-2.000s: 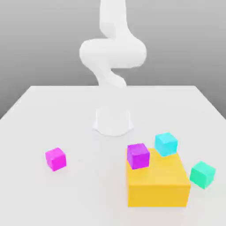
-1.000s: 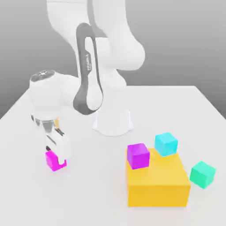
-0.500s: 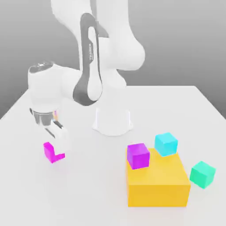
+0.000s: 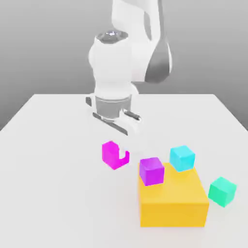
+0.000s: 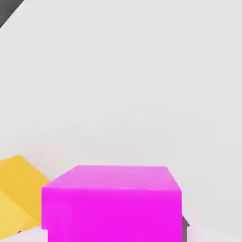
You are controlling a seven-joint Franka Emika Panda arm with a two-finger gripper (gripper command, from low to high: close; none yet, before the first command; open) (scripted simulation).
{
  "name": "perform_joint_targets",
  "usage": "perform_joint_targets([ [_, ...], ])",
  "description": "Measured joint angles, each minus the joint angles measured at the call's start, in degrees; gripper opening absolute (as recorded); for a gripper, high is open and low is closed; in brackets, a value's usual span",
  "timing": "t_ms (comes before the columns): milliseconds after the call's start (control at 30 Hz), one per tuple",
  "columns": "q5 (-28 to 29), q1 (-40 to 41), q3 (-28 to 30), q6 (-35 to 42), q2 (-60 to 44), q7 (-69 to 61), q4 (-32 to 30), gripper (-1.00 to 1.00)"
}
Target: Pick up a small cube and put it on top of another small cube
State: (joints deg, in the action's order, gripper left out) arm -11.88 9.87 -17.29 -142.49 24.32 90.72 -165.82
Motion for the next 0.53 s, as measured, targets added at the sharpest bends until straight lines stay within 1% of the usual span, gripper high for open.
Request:
perform_joint_targets([
  [233,-8.31,-12.35,-10.19,10.82,9.29,14.14,2.08,-1.0],
  [300,-9.41,-13.38,-12.13,9.06,8.02,15.8,1.63,-1.0],
  [433,-10.14,-12.91,-14.92,0.3,1.26,16.65,-0.42,-1.0],
  [467,-10.24,-12.74,-15.46,-1.66,-0.25,16.77,-0.87,1.0],
  [533,-10.24,-12.74,-15.46,-1.66,-0.25,16.77,-0.87,1.0],
])
